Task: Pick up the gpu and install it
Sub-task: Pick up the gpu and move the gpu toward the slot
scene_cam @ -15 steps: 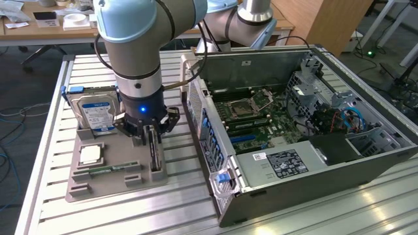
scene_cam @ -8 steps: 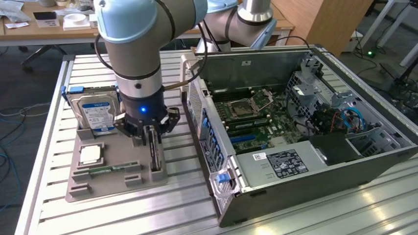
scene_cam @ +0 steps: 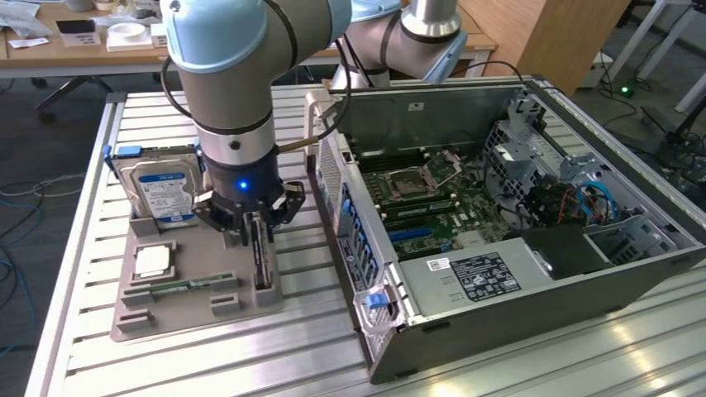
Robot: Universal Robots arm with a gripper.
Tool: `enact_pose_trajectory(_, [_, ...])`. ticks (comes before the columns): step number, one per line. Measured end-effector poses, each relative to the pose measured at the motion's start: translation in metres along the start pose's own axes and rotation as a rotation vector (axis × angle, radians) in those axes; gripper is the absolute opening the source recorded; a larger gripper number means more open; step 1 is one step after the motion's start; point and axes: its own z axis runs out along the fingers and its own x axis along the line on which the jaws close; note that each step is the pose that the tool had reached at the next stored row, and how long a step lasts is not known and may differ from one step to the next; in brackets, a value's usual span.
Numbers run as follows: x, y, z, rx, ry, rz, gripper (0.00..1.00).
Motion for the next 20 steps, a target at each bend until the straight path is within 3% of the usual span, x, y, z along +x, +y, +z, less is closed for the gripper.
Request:
enact_pose_trajectory(17, [0.0009, -0.0001, 0.0000, 0.0000, 0.0000, 0.000, 0.42])
enact_pose_trajectory(18, [0.0009, -0.0001, 0.0000, 0.0000, -0.0001, 0.000, 0.40])
enact_pose_trajectory(20, [0.0009, -0.0001, -0.0001, 0.0000, 0.0002, 0.000, 0.27])
